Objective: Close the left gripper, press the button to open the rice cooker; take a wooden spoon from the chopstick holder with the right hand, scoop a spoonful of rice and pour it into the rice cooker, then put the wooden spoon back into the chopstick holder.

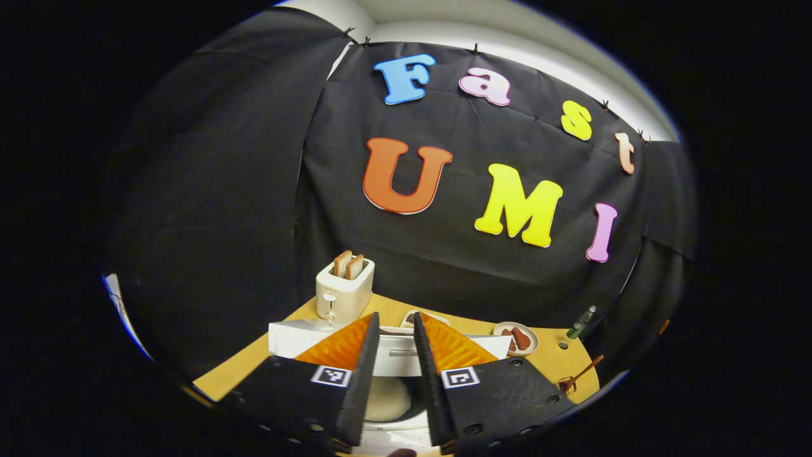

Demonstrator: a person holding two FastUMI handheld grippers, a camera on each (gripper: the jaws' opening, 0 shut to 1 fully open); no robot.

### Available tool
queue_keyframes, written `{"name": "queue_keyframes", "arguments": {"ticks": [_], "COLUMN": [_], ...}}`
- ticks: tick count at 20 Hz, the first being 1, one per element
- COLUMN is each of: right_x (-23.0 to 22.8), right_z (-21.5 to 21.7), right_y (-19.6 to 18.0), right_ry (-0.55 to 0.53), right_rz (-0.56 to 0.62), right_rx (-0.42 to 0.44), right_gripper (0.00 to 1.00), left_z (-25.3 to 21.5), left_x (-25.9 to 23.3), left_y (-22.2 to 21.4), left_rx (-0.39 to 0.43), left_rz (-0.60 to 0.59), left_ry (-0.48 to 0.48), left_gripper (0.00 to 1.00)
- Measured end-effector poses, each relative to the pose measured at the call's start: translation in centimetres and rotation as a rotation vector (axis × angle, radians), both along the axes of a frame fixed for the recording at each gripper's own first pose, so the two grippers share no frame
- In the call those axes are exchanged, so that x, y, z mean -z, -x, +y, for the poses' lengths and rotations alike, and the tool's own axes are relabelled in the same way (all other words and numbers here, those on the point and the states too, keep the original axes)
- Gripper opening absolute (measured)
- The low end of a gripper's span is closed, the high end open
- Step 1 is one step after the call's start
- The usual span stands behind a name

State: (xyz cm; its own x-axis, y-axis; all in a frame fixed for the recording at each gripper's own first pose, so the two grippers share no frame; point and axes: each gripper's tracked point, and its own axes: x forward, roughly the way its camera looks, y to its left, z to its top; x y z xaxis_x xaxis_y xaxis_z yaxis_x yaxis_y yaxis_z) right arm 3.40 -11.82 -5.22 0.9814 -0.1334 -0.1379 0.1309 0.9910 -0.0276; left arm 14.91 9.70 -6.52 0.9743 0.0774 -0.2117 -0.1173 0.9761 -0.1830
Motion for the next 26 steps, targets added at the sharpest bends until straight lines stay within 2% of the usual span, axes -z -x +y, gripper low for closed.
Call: {"name": "queue_keyframes", "arguments": {"ticks": [1,2,4,6,9,14,20,26], "right_x": [-0.2,-0.3,-0.4,-0.2,0.3,1.4,4.3,9.8], "right_z": [-0.3,-0.6,-1.1,-1.6,-2.2,-4.1,-6.2,-9.1], "right_y": [0.1,0.3,0.6,0.8,1.2,1.8,0.7,-3.2], "right_ry": [-0.001,-0.001,-0.007,-0.015,-0.020,-0.021,-0.056,-0.102], "right_rz": [-0.005,-0.010,-0.016,-0.016,-0.012,0.007,0.039,0.094], "right_rx": [0.005,0.010,0.019,0.025,0.031,0.059,0.062,0.052], "right_gripper": [1.00,0.99,0.99,1.00,1.00,0.99,1.00,1.00], "left_z": [0.0,-0.1,-0.8,-1.7,-3.7,-6.5,-8.9,-10.6], "left_x": [-1.2,-2.4,-4.1,-5.6,-6.5,-6.5,-6.4,-6.3], "left_y": [0.1,0.3,0.8,1.8,3.4,6.4,8.8,9.8], "left_rx": [-0.004,-0.005,0.003,0.016,0.055,0.093,0.078,0.035], "left_rz": [-0.029,-0.058,-0.101,-0.134,-0.146,-0.136,-0.147,-0.132], "left_ry": [-0.016,-0.033,-0.069,-0.106,-0.140,-0.135,-0.157,-0.161], "left_gripper": [0.62,0.64,0.84,0.93,0.94,0.94,0.94,0.94]}}
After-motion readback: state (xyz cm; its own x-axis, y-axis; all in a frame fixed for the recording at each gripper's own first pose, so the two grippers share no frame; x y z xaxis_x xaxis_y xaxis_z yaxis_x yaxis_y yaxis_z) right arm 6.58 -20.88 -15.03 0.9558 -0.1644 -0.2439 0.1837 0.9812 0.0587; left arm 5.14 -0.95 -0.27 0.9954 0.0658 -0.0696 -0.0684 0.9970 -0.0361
